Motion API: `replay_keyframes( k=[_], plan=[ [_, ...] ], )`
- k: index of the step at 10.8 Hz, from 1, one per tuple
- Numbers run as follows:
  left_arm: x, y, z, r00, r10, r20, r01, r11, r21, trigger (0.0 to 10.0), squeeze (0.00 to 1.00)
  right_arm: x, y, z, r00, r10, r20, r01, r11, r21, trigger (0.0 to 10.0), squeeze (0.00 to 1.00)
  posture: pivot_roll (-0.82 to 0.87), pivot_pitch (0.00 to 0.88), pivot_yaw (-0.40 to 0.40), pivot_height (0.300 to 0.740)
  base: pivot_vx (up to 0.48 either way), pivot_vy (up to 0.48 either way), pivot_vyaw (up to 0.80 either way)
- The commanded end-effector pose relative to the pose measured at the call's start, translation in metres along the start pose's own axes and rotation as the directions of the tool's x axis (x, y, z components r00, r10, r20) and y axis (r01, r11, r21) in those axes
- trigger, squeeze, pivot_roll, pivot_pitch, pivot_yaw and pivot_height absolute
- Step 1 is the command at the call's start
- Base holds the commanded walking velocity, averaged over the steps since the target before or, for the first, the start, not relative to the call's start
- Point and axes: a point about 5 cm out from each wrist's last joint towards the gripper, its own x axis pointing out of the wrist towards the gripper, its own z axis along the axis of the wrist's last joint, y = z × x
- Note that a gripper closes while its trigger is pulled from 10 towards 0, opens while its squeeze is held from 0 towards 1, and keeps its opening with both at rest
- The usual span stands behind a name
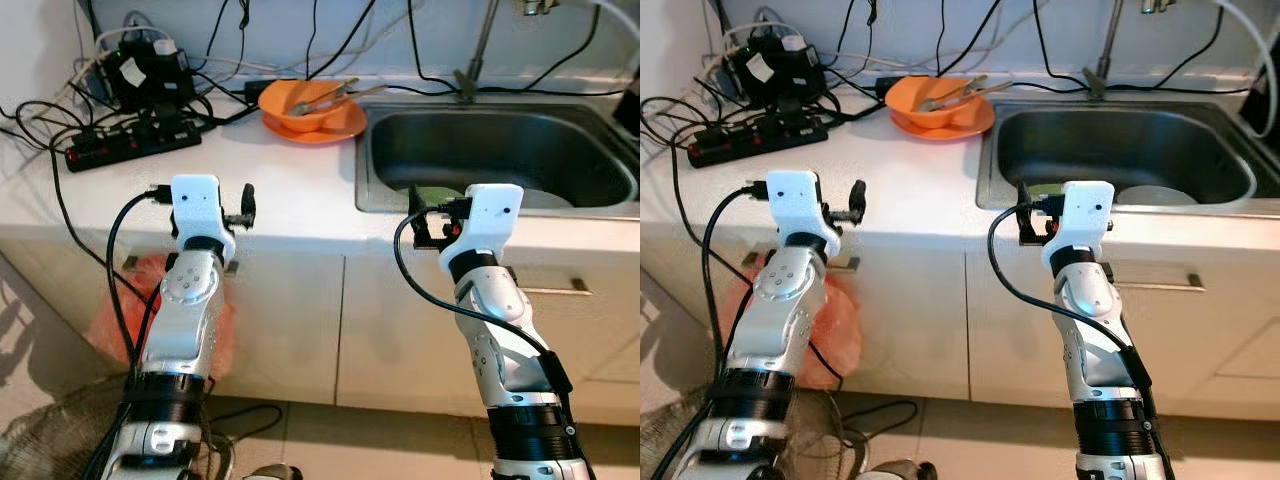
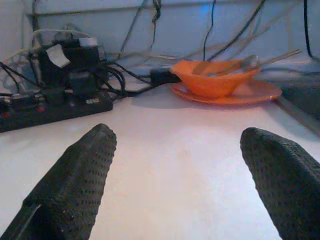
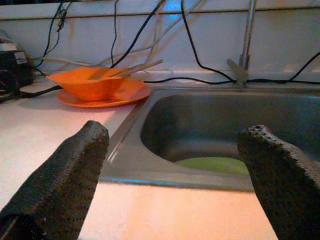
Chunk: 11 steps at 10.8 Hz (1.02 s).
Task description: Kitchen organization
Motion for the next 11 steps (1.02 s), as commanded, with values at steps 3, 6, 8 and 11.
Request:
replay_keyframes(
  k=[3, 6, 8, 11],
  plan=[
    [0.004, 0.000, 0.001, 1.000, 0.001, 0.026, -0.001, 1.000, -0.005, 10.0, 0.00, 0.005, 0.000, 0.002, 1.000, 0.017, 0.024, -0.017, 1.000, -0.025, 10.0, 0.00, 0.17, 0.000, 0.051, 0.740, 0.398, 0.000, 0.00],
    [0.006, 0.007, 0.001, 0.999, 0.033, 0.043, -0.033, 0.999, -0.002, 10.0, 0.00, 0.007, 0.003, 0.002, 0.999, 0.010, 0.032, -0.010, 1.000, -0.015, 10.0, 0.00, 0.14, 0.000, 0.057, 0.740, 0.289, 0.000, 0.00],
    [0.009, 0.013, -0.009, 0.998, 0.057, 0.006, -0.057, 0.998, 0.034, 10.0, 0.00, 0.005, 0.004, -0.001, 0.999, 0.007, 0.038, -0.006, 1.000, -0.020, 10.0, 0.00, 0.13, 0.000, 0.094, 0.740, 0.000, 0.000, 0.00],
    [0.001, -0.004, -0.018, 1.000, -0.008, -0.021, 0.008, 1.000, 0.010, 10.0, 0.00, 0.006, 0.007, -0.006, 0.999, 0.045, 0.018, -0.044, 0.998, -0.051, 10.0, 0.00, 0.15, 0.028, 0.046, 0.740, 0.000, 0.000, 0.00]
  ],
)
